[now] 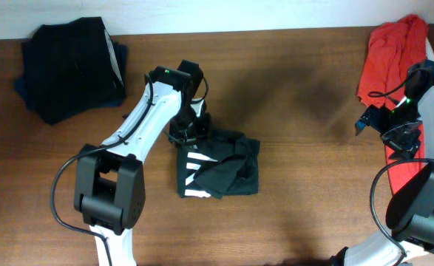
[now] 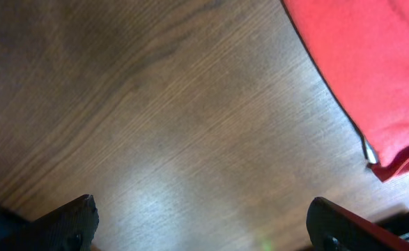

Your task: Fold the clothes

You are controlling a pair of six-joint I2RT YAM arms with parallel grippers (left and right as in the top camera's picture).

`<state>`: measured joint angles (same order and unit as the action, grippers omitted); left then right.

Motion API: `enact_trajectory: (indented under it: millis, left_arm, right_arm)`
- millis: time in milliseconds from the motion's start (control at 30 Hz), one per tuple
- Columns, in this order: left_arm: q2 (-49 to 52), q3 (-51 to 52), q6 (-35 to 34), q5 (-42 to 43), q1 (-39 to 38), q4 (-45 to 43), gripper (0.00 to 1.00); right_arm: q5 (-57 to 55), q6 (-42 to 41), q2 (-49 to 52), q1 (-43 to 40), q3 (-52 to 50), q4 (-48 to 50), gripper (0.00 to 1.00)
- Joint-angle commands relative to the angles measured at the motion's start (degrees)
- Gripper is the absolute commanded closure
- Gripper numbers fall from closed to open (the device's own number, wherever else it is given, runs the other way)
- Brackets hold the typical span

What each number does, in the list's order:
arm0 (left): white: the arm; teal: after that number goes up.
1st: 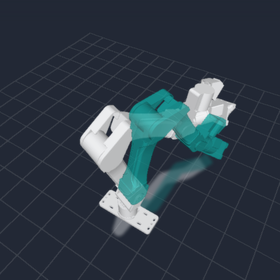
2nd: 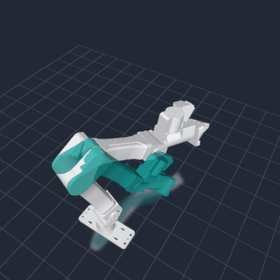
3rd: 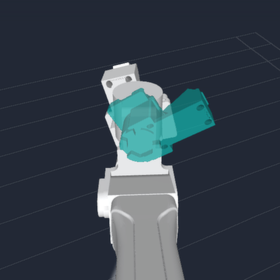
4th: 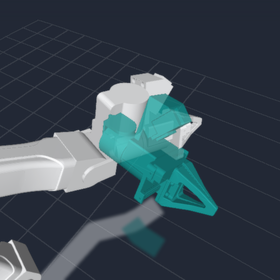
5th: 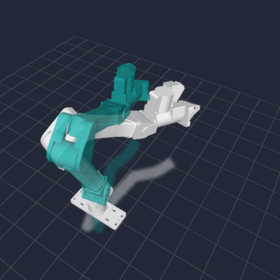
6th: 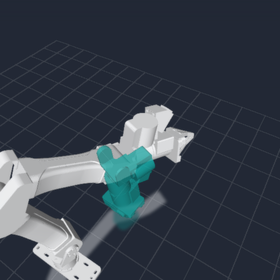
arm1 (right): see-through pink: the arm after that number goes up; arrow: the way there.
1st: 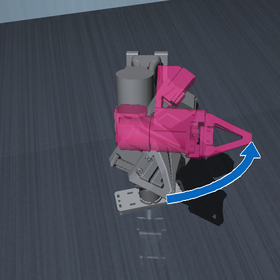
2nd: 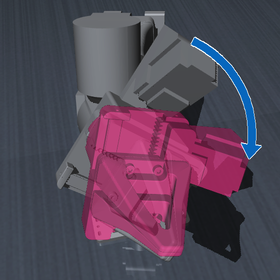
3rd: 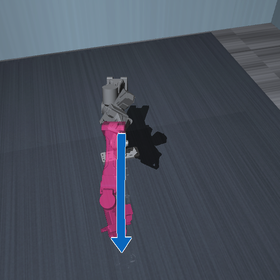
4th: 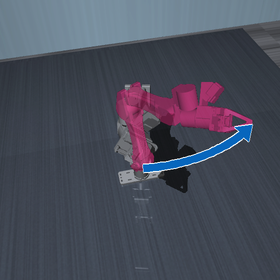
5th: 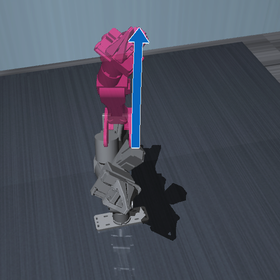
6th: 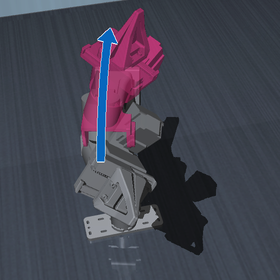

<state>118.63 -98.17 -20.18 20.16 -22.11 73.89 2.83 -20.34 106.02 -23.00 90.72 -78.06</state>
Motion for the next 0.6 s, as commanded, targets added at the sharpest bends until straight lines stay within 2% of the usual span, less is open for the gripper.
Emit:
enact_trajectory:
  millis: [0,67,100,200,333,500,567]
  left_arm:
    - [-0.3,4.5,1.1,5.6,0.1,-3.3,0.81]
    - [-0.3,5.7,0.9,8.0,0.1,-6.2,0.98]
    - [-0.3,6.0,0.9,9.4,0.0,-8.0,0.99]
    - [-0.3,6.0,0.9,14.1,-2.1,-15.1,0.99]
    - [-0.3,6.0,-2.3,13.9,-8.6,-23.3,0.99]
    - [-0.3,6.0,-5.5,9.8,-16.0,-27.4,0.99]
    - [-1.0,4.1,-5.5,10.0,-17.8,-25.0,0.99]
  right_arm:
    - [-0.1,0.4,-0.3,0.1,0.5,-0.2,0.01]
    - [-0.1,0.4,-0.3,0.1,0.5,-0.1,0.01]
    - [-0.1,0.4,-0.3,0.1,0.5,-0.2,0.01]
    - [-0.1,0.4,-0.3,0.1,0.5,-0.1,0.01]
    - [-0.1,0.4,-0.3,0.1,0.5,-0.1,0.01]
    - [-0.1,0.4,-0.3,0.1,0.5,-0.1,0.01]
    - [-0.1,0.4,-0.3,0.1,0.5,-0.2,0.01]
